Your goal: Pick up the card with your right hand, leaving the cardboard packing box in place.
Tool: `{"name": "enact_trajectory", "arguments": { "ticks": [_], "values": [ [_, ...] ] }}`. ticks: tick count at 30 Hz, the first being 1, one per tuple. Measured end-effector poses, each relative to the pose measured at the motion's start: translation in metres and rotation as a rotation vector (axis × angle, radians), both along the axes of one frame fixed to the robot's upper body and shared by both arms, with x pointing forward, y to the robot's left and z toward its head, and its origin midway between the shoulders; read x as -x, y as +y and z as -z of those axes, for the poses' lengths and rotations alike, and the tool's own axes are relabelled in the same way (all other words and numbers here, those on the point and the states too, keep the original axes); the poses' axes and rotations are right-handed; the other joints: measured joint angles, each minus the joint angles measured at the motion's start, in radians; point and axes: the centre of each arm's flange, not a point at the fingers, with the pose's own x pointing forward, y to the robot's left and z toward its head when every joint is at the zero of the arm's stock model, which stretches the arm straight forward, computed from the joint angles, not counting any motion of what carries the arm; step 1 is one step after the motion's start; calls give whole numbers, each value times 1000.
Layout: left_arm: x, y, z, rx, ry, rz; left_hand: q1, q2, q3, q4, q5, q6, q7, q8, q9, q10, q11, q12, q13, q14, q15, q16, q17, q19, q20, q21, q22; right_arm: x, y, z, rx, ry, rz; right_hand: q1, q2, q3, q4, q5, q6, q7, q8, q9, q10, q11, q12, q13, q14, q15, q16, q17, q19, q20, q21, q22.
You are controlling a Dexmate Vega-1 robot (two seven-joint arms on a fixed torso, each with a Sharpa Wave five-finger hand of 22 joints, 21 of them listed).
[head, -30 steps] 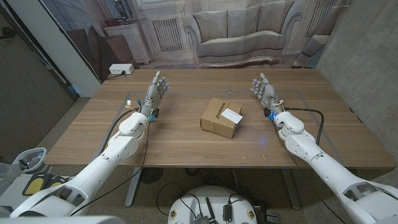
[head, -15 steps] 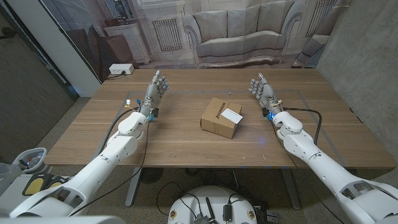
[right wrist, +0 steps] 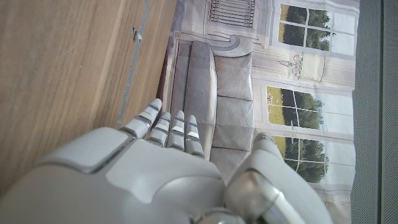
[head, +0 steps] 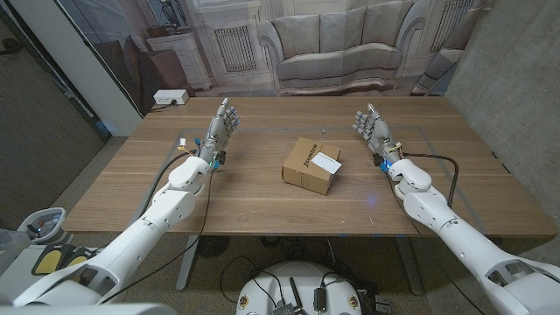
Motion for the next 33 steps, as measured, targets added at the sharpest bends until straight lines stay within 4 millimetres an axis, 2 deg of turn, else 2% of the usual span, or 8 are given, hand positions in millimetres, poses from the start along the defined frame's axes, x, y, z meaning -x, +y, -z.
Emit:
{"name": "enact_trajectory", "arguments": {
  "ticks": [6, 7, 14, 16, 33],
  "values": [
    [0, -3, 1, 4, 0, 5, 3, 3, 0, 0, 2, 7, 7, 4, 0, 9, -2, 0, 0, 4, 2, 8, 0, 0, 0, 0, 0, 0, 0, 0, -1, -1, 0, 0, 0, 0, 0, 0, 5, -5, 0, 0, 7, 7, 0, 0, 5, -5, 0, 0, 4, -1, 0, 0],
    [0, -3, 1, 11, 1, 4, 3, 3, 0, 0, 2, 7, 7, 4, 0, 9, -2, 0, 0, 4, 2, 8, 0, 0, 0, 0, 0, 8, -7, 0, 11, -11, 5, 0, 0, 0, 0, 0, 5, -5, 0, 3, 7, 7, 0, 0, 5, -5, 0, 0, 5, -2, 0, 0],
    [0, -6, 2, 19, 3, 11, 6, 6, 0, 0, 2, 15, 0, 4, 0, 14, 4, 0, 0, 14, 1, 8, 0, 4, -4, 8, 0, 10, -9, 0, 10, -18, 10, 8, 8, 3, -3, 0, 28, -17, 7, 5, 28, -14, 8, 0, 20, -20, 0, -3, 10, 3, 7, 0],
    [0, -7, 3, 24, 4, 16, 6, 6, 3, -3, 2, 16, 1, 4, 0, 15, 3, 0, 0, 14, 1, 8, 0, 4, -4, 8, 0, 16, -14, 4, 18, -20, 14, 9, 8, 7, -7, 0, 28, -18, 7, 5, 32, -18, 8, 0, 25, -25, 0, -3, 16, -2, 7, 0],
    [5, -13, 5, 37, -1, 23, 14, 14, 3, -3, 6, 30, 5, 11, 0, 29, 7, 8, 0, 29, 2, 8, 0, 13, -6, 8, 0, 32, -14, 7, 13, -44, 16, 22, 9, 7, -16, 0, 34, -23, 7, 5, 32, -18, 8, 0, 28, -28, 0, -2, 16, -2, 7, 0]
  ]
}}
